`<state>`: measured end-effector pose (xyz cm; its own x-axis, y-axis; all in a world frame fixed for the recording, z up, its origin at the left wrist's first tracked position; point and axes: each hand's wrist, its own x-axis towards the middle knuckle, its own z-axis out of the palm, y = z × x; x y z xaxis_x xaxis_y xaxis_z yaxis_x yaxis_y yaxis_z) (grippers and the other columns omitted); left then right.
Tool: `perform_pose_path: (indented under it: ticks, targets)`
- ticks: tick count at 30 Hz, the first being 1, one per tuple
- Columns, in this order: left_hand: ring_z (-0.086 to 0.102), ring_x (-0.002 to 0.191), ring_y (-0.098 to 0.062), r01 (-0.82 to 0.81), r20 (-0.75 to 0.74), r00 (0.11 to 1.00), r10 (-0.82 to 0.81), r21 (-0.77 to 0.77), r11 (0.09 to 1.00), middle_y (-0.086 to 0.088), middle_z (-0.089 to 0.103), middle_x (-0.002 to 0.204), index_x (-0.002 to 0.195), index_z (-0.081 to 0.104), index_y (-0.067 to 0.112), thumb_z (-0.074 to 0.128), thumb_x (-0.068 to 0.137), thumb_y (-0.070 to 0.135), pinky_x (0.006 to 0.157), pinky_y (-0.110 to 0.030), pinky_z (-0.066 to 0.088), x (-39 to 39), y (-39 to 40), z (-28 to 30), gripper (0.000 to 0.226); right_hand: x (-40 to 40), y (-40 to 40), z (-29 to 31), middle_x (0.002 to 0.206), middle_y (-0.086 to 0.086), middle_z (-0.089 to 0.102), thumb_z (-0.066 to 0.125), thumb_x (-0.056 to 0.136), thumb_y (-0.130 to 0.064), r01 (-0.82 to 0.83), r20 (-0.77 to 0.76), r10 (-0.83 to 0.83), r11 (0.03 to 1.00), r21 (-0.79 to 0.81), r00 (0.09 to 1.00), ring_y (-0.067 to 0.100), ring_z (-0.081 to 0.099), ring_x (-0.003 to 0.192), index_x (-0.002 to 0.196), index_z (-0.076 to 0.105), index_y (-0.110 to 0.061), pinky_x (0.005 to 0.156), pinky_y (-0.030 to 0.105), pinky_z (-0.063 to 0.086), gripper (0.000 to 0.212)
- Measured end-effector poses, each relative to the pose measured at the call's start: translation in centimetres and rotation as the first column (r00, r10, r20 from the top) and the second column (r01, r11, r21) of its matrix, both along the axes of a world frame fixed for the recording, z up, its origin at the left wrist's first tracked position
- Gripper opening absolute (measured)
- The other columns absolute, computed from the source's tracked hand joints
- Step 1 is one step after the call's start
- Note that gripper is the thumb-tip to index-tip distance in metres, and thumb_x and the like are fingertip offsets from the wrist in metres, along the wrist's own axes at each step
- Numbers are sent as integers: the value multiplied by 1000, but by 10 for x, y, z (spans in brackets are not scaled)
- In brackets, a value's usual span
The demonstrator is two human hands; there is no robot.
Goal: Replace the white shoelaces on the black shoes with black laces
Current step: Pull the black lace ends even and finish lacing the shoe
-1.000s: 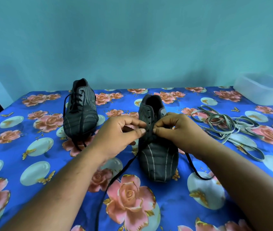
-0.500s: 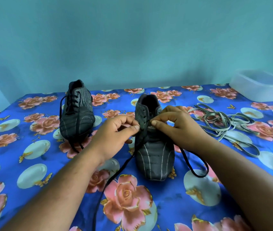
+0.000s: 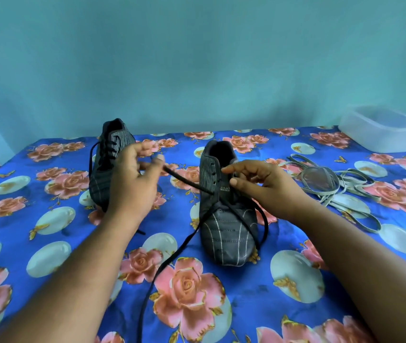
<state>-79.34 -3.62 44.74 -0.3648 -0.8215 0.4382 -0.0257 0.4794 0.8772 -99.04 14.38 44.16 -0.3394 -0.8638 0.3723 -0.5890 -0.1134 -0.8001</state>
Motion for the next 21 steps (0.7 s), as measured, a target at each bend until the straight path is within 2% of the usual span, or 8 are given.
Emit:
perform_pose_path:
  ticks: [2, 5, 8, 12, 14, 16, 18, 21]
  targets:
    - [59, 90, 4, 181, 173, 973, -156, -139, 974, 8, 61, 120, 114, 61, 38, 69, 97, 33, 79, -25, 51, -3, 2, -7, 20, -1, -1, -1, 74, 12, 53, 68, 96, -12, 14, -33, -14, 1000, 6, 999, 5, 50, 70, 116, 72, -20, 74, 19, 47, 22]
    - [61, 99, 2, 460, 375, 847, -378, -158, 874, 9, 65, 105, 96, 69, 30, 68, 94, 47, 87, -10, 41, -8, 13, -16, 17, -2, -1, -3, 76, 13, 55, 68, 97, -17, 22, -77, -20, 999, 23, 997, 8, 52, 72, 117, 72, -25, 82, 37, 50, 22]
    - [56, 103, -2, 488, 439, 813, -382, -157, 859, 4, 66, 102, 88, 67, 27, 71, 93, 36, 86, -4, 33, -11, 19, -19, 11, -3, -3, -5, 72, 7, 54, 69, 97, -20, 25, -85, -23, 1000, 16, 996, 10, 52, 73, 116, 71, -28, 86, 50, 51, 21]
    - [57, 104, -5, 470, 409, 832, -375, -160, 868, 0, 66, 102, 86, 66, 27, 69, 96, 20, 88, -6, 36, -9, 17, -15, 13, -4, -3, -6, 71, 2, 51, 69, 97, -20, 6, -83, -4, 1000, 19, 997, 21, 51, 71, 117, 70, -26, 83, 53, 50, 21]
    - [62, 95, -7, 315, 250, 928, -277, -127, 941, 1, 67, 99, 90, 65, 25, 66, 99, 17, 85, -22, 50, -7, 12, -9, 12, -4, -3, -6, 73, 8, 53, 69, 97, -20, 8, -92, -6, 1000, 21, 996, 25, 53, 73, 116, 70, -26, 84, 53, 49, 20]
    - [63, 89, -11, 5, 67, 998, 1, -92, 996, 0, 68, 101, 95, 63, 25, 62, 101, 27, 78, -34, 52, -1, -1, -2, 7, -4, -2, -5, 74, 10, 54, 69, 97, -20, 8, -98, -6, 1000, 19, 995, 26, 54, 74, 115, 70, -26, 84, 51, 49, 20]
    - [61, 91, -19, -278, -70, 960, 272, -107, 955, -7, 68, 105, 100, 63, 23, 59, 100, 39, 82, -36, 49, 8, -17, 3, 16, -4, -3, -5, 75, 10, 53, 69, 96, -20, 7, -94, -6, 1000, 15, 996, 27, 54, 75, 115, 70, -26, 83, 50, 49, 20]
    - [59, 100, -28, -438, -92, 899, 428, -192, 878, -8, 64, 109, 105, 66, 17, 61, 94, 43, 91, -44, 47, 15, -26, 6, 29, -4, -2, -5, 75, 10, 52, 70, 96, -21, 13, -88, -12, 1000, 14, 996, 29, 53, 75, 114, 70, -26, 82, 50, 48, 19]
